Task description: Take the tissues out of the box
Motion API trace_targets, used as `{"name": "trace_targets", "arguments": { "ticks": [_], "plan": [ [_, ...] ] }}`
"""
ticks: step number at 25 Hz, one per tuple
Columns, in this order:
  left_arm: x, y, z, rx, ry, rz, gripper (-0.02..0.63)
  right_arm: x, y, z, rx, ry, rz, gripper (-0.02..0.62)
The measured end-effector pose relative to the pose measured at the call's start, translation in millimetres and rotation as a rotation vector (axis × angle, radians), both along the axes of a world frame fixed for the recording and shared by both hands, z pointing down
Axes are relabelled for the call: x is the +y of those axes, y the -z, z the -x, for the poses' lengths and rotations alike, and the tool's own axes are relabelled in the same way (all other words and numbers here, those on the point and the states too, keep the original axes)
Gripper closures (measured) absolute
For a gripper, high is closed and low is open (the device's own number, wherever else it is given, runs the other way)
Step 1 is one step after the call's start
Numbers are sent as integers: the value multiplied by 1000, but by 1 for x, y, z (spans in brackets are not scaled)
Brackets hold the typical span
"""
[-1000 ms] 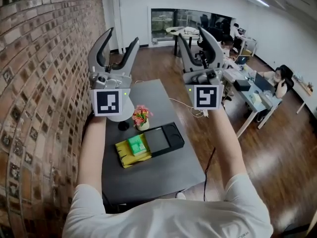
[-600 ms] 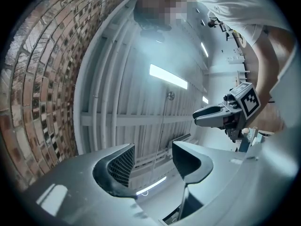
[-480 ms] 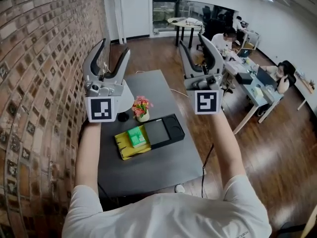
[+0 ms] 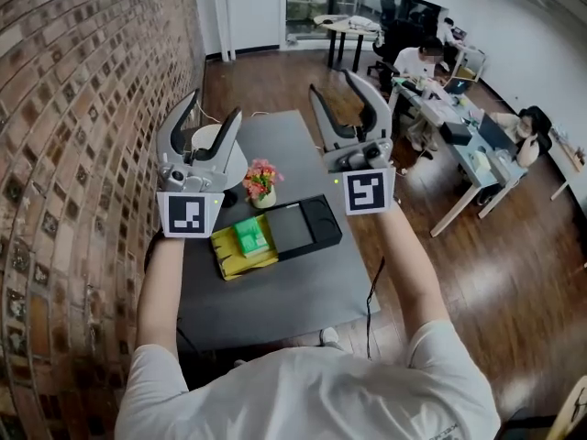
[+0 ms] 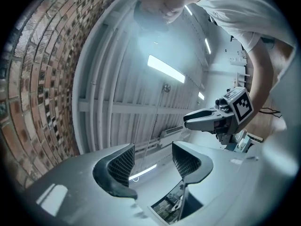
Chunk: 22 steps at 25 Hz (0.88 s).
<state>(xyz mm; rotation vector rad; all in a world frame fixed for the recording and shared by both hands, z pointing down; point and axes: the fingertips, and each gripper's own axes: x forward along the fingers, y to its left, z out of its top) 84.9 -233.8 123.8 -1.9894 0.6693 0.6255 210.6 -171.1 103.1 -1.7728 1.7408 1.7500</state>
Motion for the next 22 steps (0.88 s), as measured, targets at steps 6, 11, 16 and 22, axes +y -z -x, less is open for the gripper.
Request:
{"name": "trace_targets", "arguments": {
  "ticks": [6,11,16,22],
  "plan": [
    [-9,-34,13,-23,26,76,367,-24,-39,27,22,65,96,413],
    [-14,-74,27,-62,49,148,367,-35,-87,44,52,127,223,413],
    [-19,-113,39,-118,65,211,367,-37,-143,54,107,167,371,413],
    [-26,-163,53,-209,91,285,362,-23,-189,46,177,173,496,413]
  ]
}}
